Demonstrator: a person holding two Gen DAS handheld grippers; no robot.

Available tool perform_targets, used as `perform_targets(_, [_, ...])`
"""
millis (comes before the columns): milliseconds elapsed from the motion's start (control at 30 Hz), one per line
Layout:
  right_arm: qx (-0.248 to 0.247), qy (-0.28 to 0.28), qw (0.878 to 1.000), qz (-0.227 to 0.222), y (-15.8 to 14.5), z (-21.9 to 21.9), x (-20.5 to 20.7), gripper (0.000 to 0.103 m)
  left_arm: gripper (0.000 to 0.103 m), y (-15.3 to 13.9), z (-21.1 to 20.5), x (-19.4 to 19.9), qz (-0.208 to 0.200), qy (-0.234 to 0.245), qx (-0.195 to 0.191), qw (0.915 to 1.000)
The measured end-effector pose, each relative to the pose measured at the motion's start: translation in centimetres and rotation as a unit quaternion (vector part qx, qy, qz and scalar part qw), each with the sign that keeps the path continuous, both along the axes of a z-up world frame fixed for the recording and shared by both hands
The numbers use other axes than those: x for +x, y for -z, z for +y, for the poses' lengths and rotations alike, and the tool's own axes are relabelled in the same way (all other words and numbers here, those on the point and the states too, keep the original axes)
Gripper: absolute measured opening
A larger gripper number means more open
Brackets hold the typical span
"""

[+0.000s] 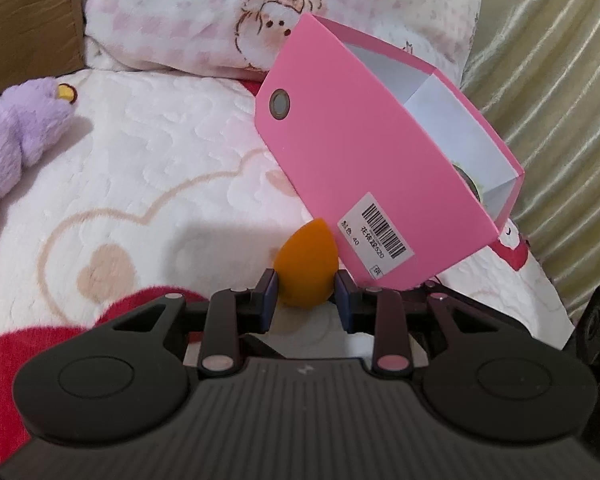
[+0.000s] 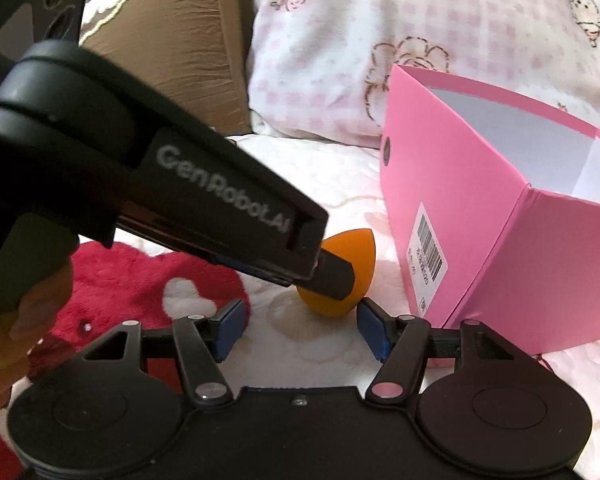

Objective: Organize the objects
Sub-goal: 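Lower the left tool fingers around the orange sponge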

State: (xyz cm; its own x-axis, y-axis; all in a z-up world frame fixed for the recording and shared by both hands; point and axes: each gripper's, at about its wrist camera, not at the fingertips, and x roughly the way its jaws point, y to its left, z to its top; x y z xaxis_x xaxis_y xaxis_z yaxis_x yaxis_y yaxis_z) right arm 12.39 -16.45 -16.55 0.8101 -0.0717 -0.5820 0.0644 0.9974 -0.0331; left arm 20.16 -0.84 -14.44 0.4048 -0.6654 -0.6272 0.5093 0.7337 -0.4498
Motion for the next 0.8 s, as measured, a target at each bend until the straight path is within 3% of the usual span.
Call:
perform_targets(500, [0.024, -0.059, 0.998, 0.002, -1.7, -0.8, -0.2, 0.068, 0.029, -0.1, 2.6, -1.8, 0.060, -0.062, -0.043, 0.9953])
perform_targets(600, [0.030, -0.074, 0.997, 0.008, -2.2, -0.7, -0.3, 0.072, 0.029, -0.4, 2.7, -2.5, 0.070, -0.069, -0.032, 0.9947])
perform_targets(700, [0.036, -0.092, 0.995, 0.015, -2.1, -0.6, -0.5, 0.071, 0.030, -0.6, 2.3, -2.3, 0.079, -0.073, 0.006, 0.9942])
perform_targets(800, [0.036, -0.096, 0.995, 0.010, -2.2, 0.7, -1.6, 0.071, 0.034, -0.5, 3.1, -2.3, 0.085, -0.083, -0.005, 0.9928])
